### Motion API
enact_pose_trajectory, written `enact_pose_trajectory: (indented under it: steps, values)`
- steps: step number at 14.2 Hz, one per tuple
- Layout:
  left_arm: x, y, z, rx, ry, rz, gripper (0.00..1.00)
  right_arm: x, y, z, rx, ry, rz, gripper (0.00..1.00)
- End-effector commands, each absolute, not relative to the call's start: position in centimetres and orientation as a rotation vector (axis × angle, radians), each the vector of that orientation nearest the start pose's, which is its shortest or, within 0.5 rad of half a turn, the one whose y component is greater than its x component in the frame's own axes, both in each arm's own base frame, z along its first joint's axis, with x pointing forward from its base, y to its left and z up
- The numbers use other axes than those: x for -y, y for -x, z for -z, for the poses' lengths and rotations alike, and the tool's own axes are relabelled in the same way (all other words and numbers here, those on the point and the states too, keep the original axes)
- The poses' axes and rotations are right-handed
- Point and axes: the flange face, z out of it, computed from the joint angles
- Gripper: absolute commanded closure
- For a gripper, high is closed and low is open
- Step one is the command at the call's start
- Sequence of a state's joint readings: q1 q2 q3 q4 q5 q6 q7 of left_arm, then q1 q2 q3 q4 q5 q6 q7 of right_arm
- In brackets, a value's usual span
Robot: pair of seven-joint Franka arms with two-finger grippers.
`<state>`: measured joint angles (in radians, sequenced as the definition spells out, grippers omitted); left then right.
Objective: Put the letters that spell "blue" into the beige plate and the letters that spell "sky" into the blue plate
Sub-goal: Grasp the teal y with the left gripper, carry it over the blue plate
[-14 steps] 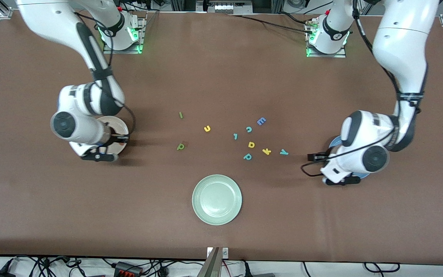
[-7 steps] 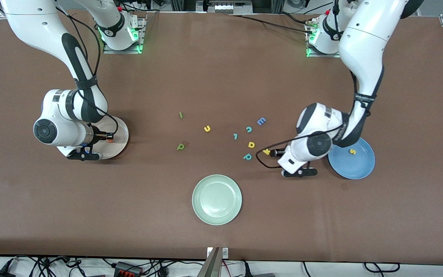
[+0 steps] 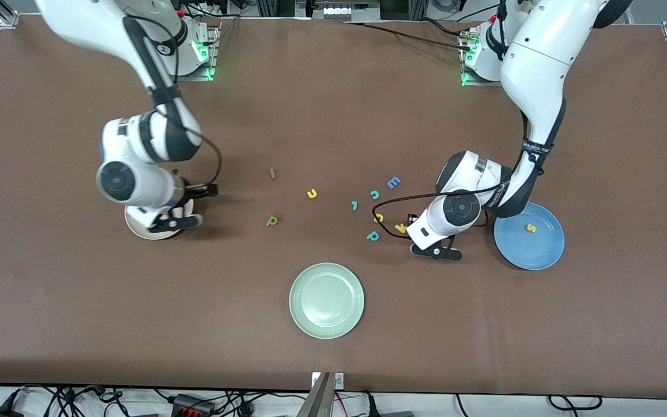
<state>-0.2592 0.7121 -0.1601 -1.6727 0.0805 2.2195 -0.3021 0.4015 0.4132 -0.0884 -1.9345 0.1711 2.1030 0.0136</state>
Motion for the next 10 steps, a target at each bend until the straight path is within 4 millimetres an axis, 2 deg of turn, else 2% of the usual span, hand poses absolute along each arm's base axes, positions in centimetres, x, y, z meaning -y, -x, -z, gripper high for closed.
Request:
enact_pose_trajectory:
  steps: [1,2,4,6,8,9,10]
  values:
    - [25.4,-60.8,-18.0,-0.277,3.104,-0.223,0.33,-24.7,-54.0,-25.5,0.396,2.998,-0.359,0.0]
    - [25.3,-60.9,-18.0,-0.297,3.103,-0.223,0.36,-26.4,-53.0,-24.7,0.416,3.004,-0.349,0.0]
    - [25.2,-60.9,-17.8,-0.325,3.101,-0.228,0.42,-28.0,-51.4,-22.9,0.381,3.028,-0.341,0.0]
    - [25.2,-60.9,-17.5,-0.33,3.101,-0.231,0.42,-30.3,-49.4,-21.5,0.402,3.041,-0.367,0.13]
    - [25.1,-60.8,-17.3,-0.331,3.099,-0.235,0.42,-32.4,-48.1,-20.9,0.378,3.059,-0.357,0.23]
    - [25.1,-60.8,-17.2,-0.329,3.1,-0.239,0.42,-33.0,-47.9,-20.3,0.387,3.061,-0.338,0.45]
    - [25.1,-60.9,-17.2,-0.328,3.099,-0.235,0.43,-33.2,-47.8,-19.7,0.382,3.064,-0.327,0.48]
